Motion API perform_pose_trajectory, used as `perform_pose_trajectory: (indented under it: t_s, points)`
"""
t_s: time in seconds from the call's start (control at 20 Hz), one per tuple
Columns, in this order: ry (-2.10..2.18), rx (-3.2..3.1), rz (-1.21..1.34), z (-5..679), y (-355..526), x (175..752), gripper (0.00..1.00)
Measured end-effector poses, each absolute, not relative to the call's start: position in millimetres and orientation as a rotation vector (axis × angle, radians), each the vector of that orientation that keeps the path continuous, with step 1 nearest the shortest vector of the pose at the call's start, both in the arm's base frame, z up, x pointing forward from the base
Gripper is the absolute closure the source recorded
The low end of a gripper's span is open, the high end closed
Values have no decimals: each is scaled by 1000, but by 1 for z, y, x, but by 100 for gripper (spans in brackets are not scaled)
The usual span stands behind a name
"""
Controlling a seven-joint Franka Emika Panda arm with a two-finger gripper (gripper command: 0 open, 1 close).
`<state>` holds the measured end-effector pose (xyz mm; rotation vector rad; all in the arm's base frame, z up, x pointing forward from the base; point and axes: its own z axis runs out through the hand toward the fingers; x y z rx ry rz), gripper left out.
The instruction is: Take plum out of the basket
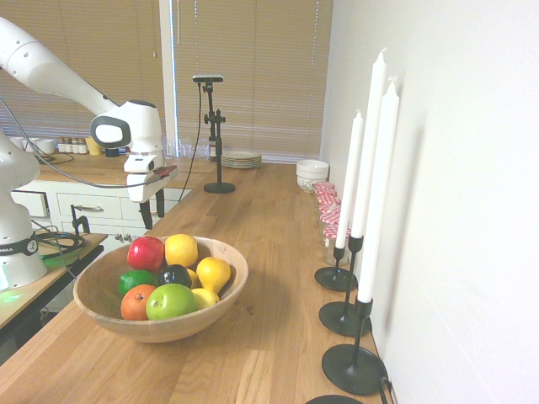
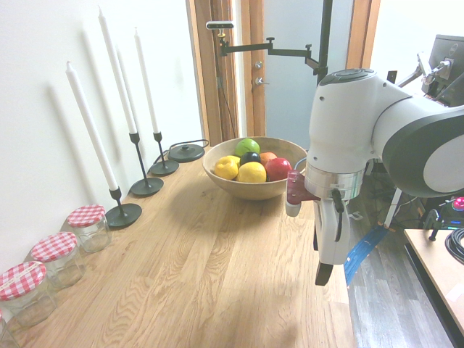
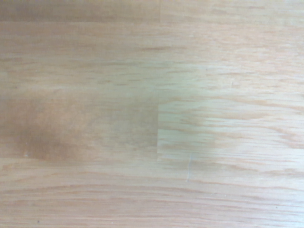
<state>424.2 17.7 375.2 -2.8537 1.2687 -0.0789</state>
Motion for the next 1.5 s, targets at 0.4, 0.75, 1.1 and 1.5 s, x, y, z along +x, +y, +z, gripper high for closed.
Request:
perform_pose_trajectory:
  t_s: [0.4,0.75,1.1,1.5]
  points:
    - [1282,-2831,-126,414,12,431,0]
    - [1293,-2832,-216,506,-79,441,0]
    - [1418,-2782,-276,556,-225,454,0]
    - [1494,-2730,-199,543,-334,519,0]
